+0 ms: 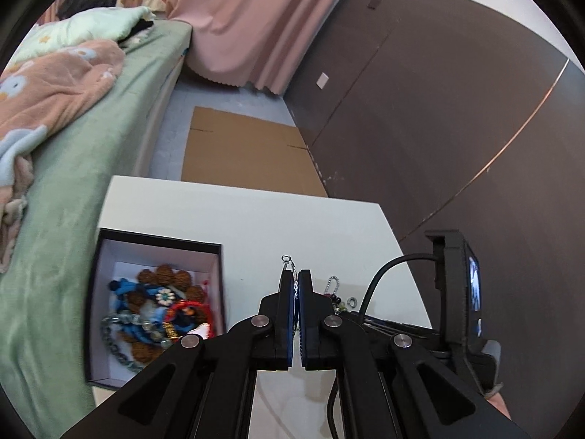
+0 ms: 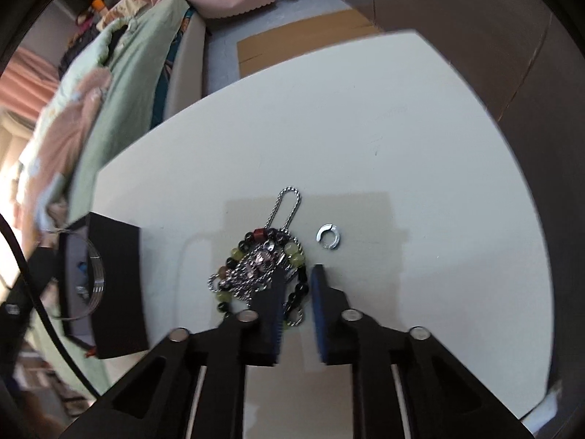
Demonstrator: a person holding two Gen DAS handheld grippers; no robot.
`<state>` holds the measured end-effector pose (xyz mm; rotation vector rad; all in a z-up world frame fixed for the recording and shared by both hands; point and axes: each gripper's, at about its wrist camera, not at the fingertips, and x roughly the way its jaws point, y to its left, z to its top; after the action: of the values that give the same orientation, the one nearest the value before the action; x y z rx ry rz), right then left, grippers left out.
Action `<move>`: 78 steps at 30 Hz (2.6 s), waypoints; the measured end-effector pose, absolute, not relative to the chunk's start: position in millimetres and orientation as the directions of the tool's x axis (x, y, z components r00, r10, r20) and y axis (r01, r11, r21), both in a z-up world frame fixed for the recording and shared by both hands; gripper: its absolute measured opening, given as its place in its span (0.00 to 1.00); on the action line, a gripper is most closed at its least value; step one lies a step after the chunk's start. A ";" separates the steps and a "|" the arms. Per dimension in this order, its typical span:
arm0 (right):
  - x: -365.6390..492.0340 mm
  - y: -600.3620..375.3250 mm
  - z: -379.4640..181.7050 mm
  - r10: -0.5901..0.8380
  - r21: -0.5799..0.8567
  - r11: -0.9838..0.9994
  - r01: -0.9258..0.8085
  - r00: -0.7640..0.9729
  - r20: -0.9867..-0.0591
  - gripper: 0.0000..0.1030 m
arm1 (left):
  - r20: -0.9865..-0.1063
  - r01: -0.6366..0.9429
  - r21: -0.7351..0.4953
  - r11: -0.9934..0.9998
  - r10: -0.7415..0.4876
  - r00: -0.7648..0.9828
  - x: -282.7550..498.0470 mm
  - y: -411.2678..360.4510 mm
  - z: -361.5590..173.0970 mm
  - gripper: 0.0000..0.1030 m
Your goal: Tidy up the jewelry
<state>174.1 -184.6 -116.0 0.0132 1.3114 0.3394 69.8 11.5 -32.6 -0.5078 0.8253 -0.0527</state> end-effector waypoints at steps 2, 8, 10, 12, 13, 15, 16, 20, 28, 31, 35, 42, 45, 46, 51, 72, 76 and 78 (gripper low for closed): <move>171.8 -184.2 -114.9 0.248 0.189 0.950 -0.249 0.233 -0.940 0.09 | -0.688 -0.158 -0.453 0.878 -0.231 0.688 66.7 15.9 -30.7 0.01; 169.0 -201.0 -98.6 0.336 0.284 0.934 -0.215 0.264 -0.904 0.09 | -0.684 -0.199 -0.454 0.869 -0.196 0.703 52.3 36.4 -25.5 0.01; 164.6 -203.4 -89.5 0.388 0.336 0.916 -0.217 0.270 -0.882 0.09 | -0.690 -0.221 -0.451 0.865 -0.180 0.702 49.9 42.0 -26.2 0.01; 158.4 -204.1 -79.9 0.427 0.370 0.899 -0.233 0.285 -0.858 0.09 | -0.694 -0.236 -0.467 0.852 -0.188 0.695 49.4 47.6 -28.7 0.02; 155.2 -203.0 -74.4 0.445 0.383 0.891 -0.245 0.294 -0.846 0.09 | -0.693 -0.236 -0.485 0.842 -0.205 0.691 49.5 50.8 -29.6 0.02; 151.3 -201.7 -68.6 0.470 0.405 0.878 -0.256 0.300 -0.830 0.09 | -0.701 -0.250 -0.504 0.827 -0.223 0.677 48.2 55.9 -32.2 0.04; 149.2 -200.4 -65.8 0.487 0.419 0.869 -0.263 0.302 -0.820 0.09 | -0.705 -0.262 -0.510 0.819 -0.224 0.673 47.8 58.8 -33.1 0.06; 141.8 -190.5 -52.8 0.548 0.466 0.833 -0.298 0.322 -0.772 0.09 | -0.690 -0.292 -0.541 0.789 -0.217 0.691 41.8 69.7 -31.9 0.52; 133.6 -170.7 -17.7 0.669 0.555 0.742 -0.377 0.365 -0.647 0.09 | -0.649 -0.347 -0.555 0.756 -0.132 0.749 26.9 87.9 -18.7 0.77; 127.9 -161.7 -7.6 0.713 0.583 0.700 -0.412 0.362 -0.600 0.09 | -0.645 -0.366 -0.569 0.737 -0.124 0.754 23.2 94.9 -19.0 0.77; 120.8 -144.3 0.1 0.743 0.592 0.668 -0.451 0.351 -0.570 0.09 | -0.639 -0.383 -0.574 0.724 -0.103 0.762 19.8 103.8 -17.7 0.77; 111.4 -118.2 -1.3 0.779 0.602 0.620 -0.503 0.302 -0.550 0.09 | -0.623 -0.412 -0.604 0.682 -0.081 0.778 16.6 117.9 -16.3 0.77; 107.0 -104.0 -2.8 0.804 0.612 0.583 -0.535 0.267 -0.532 0.09 | -0.620 -0.420 -0.611 0.671 -0.075 0.781 15.8 121.9 -17.4 0.77; 105.5 -96.2 -4.0 0.821 0.622 0.555 -0.552 0.241 -0.518 0.09 | -0.620 -0.422 -0.610 0.671 -0.072 0.781 16.1 122.6 -17.7 0.77; 109.1 -88.7 -15.5 0.806 0.627 0.572 -0.529 0.220 -0.549 0.61 | -0.625 -0.432 -0.603 0.670 -0.061 0.778 16.6 124.5 -18.6 0.77; 151.6 -215.1 -32.7 0.650 0.587 0.760 -0.279 0.350 -0.674 0.62 | -0.654 -0.236 -0.491 0.838 -0.176 0.736 58.4 29.3 -24.2 0.77; 158.7 -231.7 -40.6 0.606 0.565 0.794 -0.222 0.348 -0.715 0.62 | -0.671 -0.188 -0.453 0.871 -0.195 0.715 68.8 4.6 -31.2 0.77; 161.4 -238.1 -44.3 0.590 0.556 0.806 -0.202 0.341 -0.732 0.62 | -0.680 -0.170 -0.439 0.882 -0.203 0.704 72.8 -4.6 -34.7 0.75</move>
<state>161.4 -238.1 -44.3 0.4028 1.1107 0.5333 72.8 -4.6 -34.7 -0.5033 0.7979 -0.0196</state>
